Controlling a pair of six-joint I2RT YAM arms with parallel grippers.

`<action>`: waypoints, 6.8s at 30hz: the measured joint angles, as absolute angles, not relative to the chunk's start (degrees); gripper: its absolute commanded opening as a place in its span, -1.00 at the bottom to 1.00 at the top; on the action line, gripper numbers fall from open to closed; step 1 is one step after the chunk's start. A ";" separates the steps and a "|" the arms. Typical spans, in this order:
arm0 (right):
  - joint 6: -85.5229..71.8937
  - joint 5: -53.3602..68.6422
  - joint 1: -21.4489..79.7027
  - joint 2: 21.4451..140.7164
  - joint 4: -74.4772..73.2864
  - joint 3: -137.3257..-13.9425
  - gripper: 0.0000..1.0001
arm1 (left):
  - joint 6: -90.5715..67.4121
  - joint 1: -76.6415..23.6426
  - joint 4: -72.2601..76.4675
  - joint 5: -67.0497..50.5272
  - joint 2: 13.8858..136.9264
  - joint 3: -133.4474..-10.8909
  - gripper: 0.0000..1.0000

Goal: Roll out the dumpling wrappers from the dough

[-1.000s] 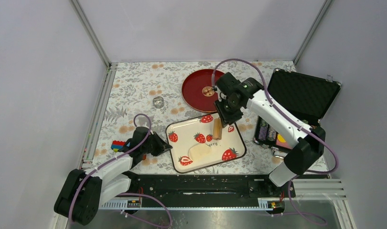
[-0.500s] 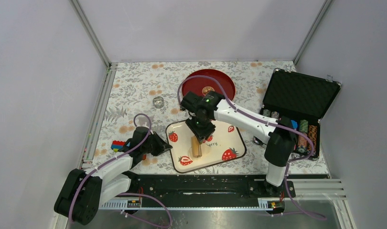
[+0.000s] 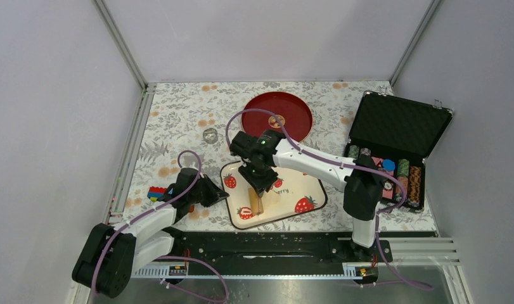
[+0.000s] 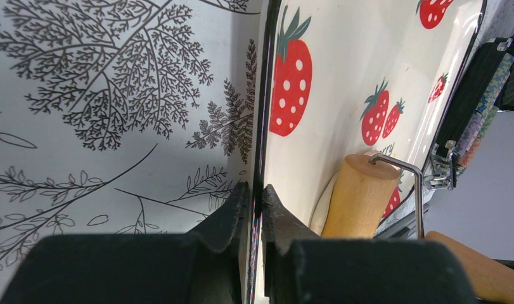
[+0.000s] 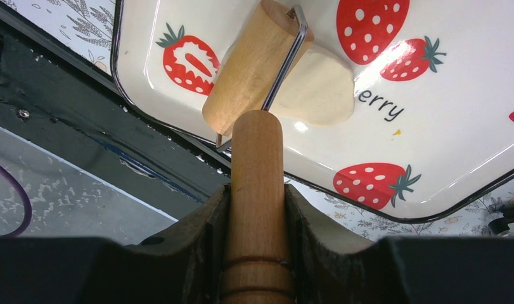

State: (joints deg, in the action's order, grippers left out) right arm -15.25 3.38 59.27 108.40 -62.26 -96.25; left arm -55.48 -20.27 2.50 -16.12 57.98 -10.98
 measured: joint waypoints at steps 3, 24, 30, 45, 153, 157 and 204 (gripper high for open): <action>-15.25 2.85 59.46 108.16 -61.84 -95.64 -1.00 | -55.48 -20.27 2.50 -16.10 58.04 -10.98 -1.00; -16.47 -0.47 63.86 107.00 -59.46 -93.82 -1.00 | -55.42 -20.16 2.52 -16.10 58.15 -11.00 -1.00; -17.26 0.40 63.86 107.66 -59.22 -94.13 -1.00 | -55.37 -20.16 2.52 -16.10 58.13 -11.00 -1.00; -21.80 9.39 64.34 112.99 -54.48 -99.46 -1.00 | -54.43 -19.79 2.66 -15.53 58.13 -11.14 -1.00; -73.54 9.63 56.82 80.99 -20.97 -49.10 -1.00 | -54.63 -19.20 2.96 -15.14 58.19 -11.14 -1.00; -72.99 9.76 56.82 82.11 -19.68 -49.50 -1.00 | -54.63 -19.18 2.96 -15.14 58.19 -11.14 -1.00; -58.94 -0.82 54.19 81.78 -47.72 -64.34 -1.00 | -55.07 -19.25 3.16 -15.35 58.19 -11.14 -1.00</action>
State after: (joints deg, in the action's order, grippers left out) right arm -58.94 -0.82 54.19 81.78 -47.72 -64.34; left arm -55.07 -19.25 3.16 -15.35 58.19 -11.14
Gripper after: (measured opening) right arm 0.392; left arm 0.080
